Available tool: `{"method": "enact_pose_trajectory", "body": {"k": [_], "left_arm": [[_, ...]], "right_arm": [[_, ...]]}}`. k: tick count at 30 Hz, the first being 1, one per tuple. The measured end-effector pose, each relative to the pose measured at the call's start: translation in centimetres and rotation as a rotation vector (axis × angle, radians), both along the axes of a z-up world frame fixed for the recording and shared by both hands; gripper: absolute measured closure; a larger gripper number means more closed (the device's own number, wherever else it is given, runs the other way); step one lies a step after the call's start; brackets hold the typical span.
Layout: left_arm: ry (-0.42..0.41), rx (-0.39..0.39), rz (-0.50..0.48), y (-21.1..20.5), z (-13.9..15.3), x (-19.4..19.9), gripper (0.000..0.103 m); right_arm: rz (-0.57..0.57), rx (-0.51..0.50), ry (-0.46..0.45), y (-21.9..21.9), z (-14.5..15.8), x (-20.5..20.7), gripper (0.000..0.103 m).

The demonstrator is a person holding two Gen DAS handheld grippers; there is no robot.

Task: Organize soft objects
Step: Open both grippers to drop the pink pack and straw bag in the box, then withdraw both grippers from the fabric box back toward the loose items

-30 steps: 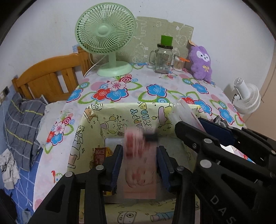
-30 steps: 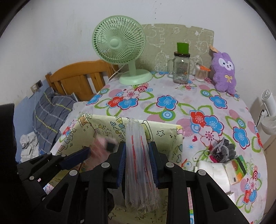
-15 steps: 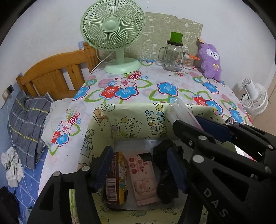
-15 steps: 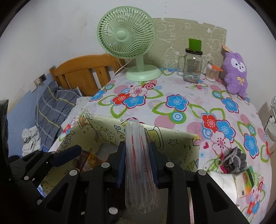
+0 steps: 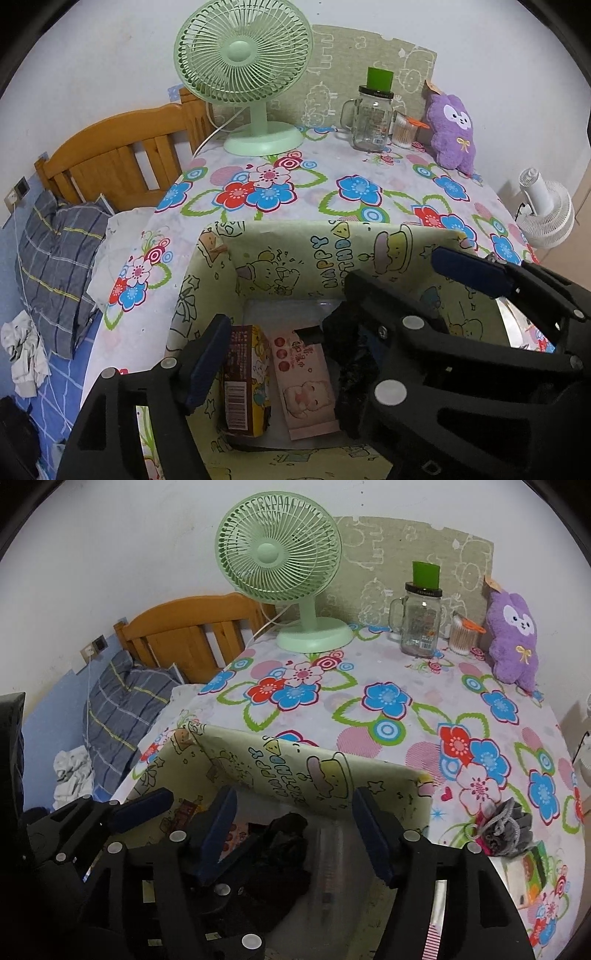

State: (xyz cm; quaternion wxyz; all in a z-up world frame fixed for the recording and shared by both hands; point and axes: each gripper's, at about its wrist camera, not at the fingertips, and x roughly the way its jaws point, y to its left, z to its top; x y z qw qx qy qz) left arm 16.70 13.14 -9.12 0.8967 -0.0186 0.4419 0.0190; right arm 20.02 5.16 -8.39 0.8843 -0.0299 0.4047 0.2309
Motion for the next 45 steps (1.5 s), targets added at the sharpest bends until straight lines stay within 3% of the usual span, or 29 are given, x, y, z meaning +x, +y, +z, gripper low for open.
{"method": "enact_pose_trajectory", "body": {"k": [19, 24, 45], "left_arm": [[-0.083, 0.02, -0.018, -2.6, 3.1, -2.6, 0.014], [-0.127, 0.042, -0.018, -3.4, 4.2, -3.6, 0.007], [-0.241, 0.065, -0.058, -8.0, 8.4, -6.9, 0.0]], "right_arm": [[-0.049, 0.011, -0.059, -3.0, 3.2, -3.0, 0.022], [-0.064, 0.015, -0.108, -4.0, 4.5, -4.1, 0.017], [-0.171, 0.029, -0.261, -9.5, 8.8, -8.5, 0.0]]}}
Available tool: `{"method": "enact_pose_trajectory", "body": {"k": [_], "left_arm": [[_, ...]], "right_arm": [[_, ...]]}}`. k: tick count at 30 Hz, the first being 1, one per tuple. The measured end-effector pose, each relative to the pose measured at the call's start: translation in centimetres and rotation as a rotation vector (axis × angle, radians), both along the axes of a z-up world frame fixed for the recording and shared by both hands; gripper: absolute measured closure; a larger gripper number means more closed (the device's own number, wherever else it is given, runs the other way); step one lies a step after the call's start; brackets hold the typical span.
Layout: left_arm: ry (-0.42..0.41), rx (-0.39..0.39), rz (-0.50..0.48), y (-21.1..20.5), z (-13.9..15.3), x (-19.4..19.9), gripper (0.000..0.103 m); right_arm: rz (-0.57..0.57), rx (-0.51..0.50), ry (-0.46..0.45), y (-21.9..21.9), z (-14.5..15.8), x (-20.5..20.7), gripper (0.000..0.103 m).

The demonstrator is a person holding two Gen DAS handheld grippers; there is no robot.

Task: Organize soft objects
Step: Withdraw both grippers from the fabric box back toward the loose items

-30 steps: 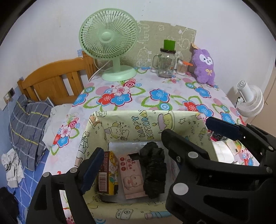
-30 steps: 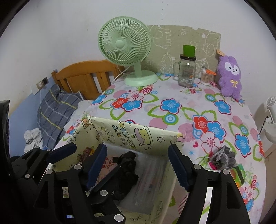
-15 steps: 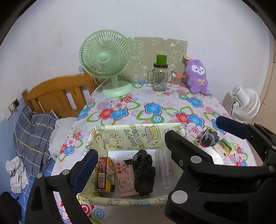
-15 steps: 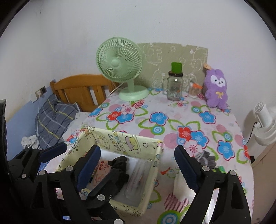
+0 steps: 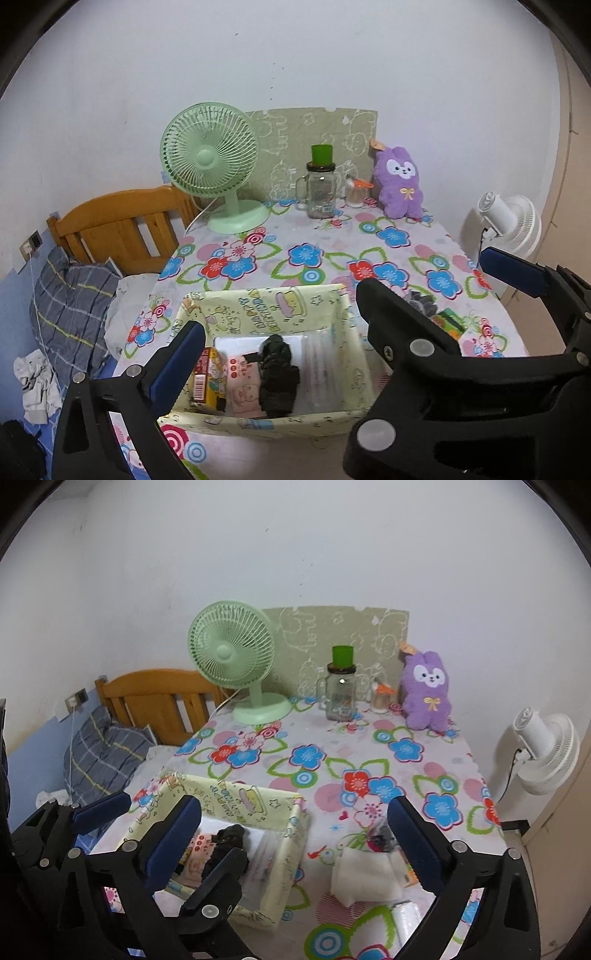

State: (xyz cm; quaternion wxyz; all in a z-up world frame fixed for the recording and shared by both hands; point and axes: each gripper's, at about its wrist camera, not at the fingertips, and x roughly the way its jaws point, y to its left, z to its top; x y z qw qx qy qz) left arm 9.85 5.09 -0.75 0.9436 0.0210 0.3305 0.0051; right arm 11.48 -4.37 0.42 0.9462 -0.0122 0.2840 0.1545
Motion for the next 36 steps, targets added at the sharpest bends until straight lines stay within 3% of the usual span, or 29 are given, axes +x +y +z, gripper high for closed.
{"method": "enact_pose_trajectory", "body": {"k": [18, 36], "left_arm": [[-0.018, -0.009, -0.019, -4.8, 0.9, -2.1, 0.0], [-0.027, -0.052, -0.059, -9.2, -0.3, -3.2, 0.0]], "right_arm": [[-0.03, -0.011, -0.025, -5.0, 1.1, -2.5, 0.0], [-0.071, 0.024, -0.041, -9.9, -0.2, -4.1, 0.0]]}}
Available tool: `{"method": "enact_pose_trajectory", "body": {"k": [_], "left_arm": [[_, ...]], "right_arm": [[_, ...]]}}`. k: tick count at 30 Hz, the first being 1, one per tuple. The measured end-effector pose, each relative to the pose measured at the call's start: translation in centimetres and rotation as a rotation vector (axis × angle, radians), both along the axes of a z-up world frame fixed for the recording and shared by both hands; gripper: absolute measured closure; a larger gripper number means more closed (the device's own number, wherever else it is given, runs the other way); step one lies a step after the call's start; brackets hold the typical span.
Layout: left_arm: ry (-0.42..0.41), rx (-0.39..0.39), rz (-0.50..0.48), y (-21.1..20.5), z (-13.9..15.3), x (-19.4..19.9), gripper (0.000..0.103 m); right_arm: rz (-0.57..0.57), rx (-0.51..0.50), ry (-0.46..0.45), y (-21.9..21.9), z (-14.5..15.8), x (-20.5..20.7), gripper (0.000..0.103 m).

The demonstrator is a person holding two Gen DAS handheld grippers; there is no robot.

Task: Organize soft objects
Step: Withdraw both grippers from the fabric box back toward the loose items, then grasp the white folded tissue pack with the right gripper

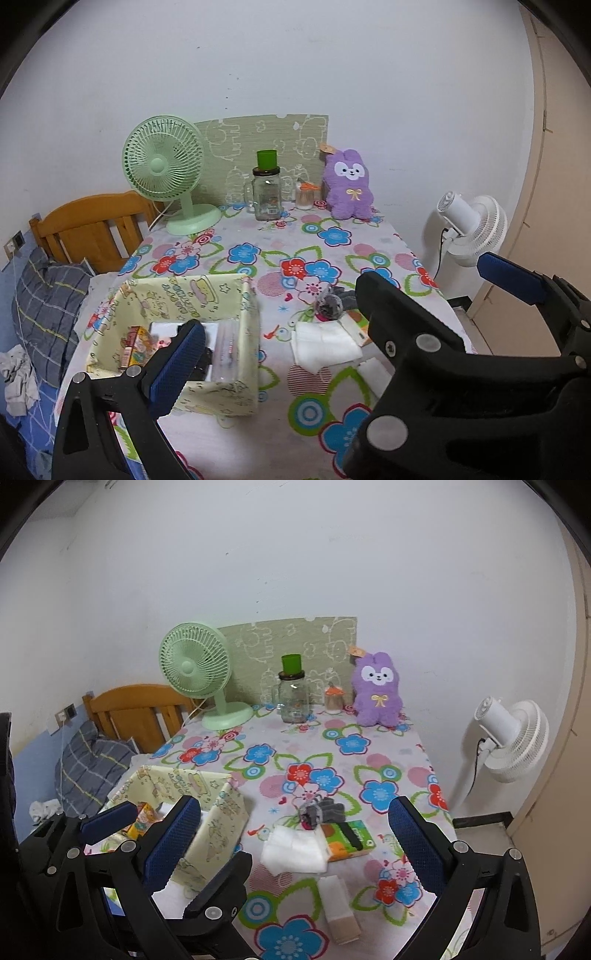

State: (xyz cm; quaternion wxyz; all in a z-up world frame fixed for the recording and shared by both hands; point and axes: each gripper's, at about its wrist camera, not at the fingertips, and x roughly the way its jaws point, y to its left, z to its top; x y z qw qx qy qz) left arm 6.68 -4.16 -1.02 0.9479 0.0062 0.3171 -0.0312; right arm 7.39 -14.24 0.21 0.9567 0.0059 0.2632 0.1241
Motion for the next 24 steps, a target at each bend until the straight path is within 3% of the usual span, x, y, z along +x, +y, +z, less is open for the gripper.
{"method": "enact_pose_trajectory", "body": {"k": [8, 24], "left_arm": [[0.026, -0.023, -0.022, -1.4, -1.6, 0.0, 0.0], [0.059, 0.005, -0.083, -3.7, -6.5, 0.4, 0.002]], "right_arm": [[-0.035, 0.004, 0.007, -1.9, -1.5, -0.4, 0.0], [-0.098, -0.015, 0.039, -3.9, -6.5, -0.5, 0.0]]}}
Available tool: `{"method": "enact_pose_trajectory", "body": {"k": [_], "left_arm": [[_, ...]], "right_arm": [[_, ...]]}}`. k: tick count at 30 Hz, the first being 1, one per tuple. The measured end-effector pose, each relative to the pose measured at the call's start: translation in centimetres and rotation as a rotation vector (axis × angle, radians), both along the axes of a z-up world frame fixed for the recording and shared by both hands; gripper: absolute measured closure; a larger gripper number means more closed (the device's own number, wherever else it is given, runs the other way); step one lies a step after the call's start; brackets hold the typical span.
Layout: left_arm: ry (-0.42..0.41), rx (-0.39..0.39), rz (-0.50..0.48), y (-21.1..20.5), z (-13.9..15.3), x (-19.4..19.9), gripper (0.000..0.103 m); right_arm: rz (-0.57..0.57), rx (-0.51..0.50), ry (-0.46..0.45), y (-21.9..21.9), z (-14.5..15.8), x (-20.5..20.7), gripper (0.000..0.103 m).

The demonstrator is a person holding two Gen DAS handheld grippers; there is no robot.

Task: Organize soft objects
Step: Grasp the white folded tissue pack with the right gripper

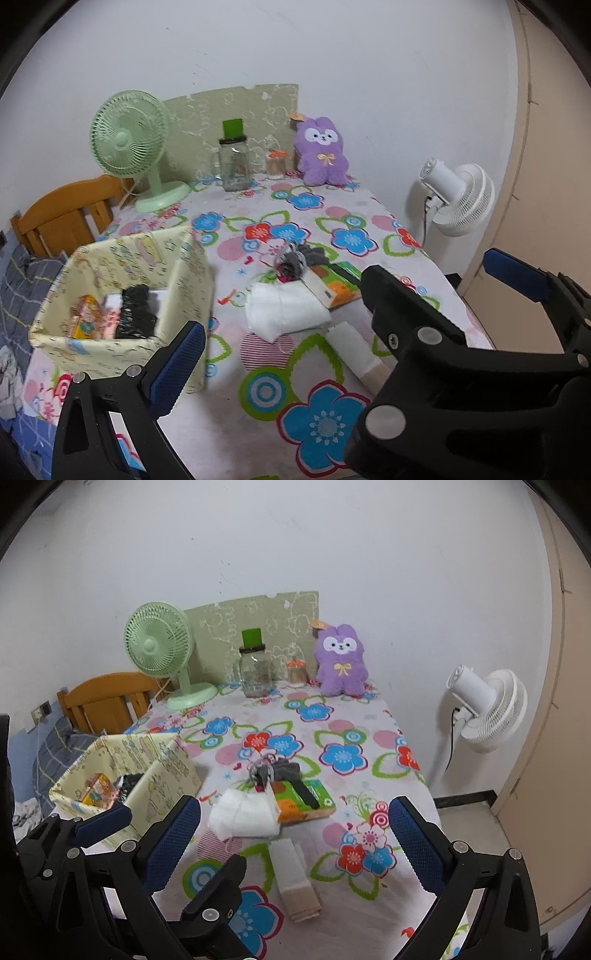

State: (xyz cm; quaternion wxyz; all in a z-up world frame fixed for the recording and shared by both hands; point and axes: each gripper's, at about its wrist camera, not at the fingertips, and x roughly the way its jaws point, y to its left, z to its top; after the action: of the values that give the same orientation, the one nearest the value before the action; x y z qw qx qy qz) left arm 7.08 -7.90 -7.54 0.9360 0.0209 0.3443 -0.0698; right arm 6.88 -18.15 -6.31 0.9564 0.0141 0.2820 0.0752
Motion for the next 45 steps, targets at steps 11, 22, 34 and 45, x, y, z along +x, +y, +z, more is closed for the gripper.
{"method": "enact_pose_trajectory", "body": {"k": [11, 22, 34, 45], "left_arm": [[0.081, 0.005, -0.042, -0.8, -3.6, 0.8, 0.004], [0.161, 0.039, -0.059, -0.8, -6.7, 1.9, 0.01], [0.214, 0.07, -0.057, -0.6, -8.8, 2.5, 0.012], [0.214, 0.081, -0.06, -0.6, -9.1, 2.6, 0.012]], "right_arm": [[-0.013, 0.006, 0.08, -0.4, -4.1, 1.1, 0.0], [-0.006, -0.011, 0.155, 0.0, -7.3, 2.6, 0.01], [0.072, -0.038, 0.249, 1.0, -10.0, 4.3, 0.031], [0.09, -0.043, 0.319, 1.3, -10.9, 5.2, 0.072]]}}
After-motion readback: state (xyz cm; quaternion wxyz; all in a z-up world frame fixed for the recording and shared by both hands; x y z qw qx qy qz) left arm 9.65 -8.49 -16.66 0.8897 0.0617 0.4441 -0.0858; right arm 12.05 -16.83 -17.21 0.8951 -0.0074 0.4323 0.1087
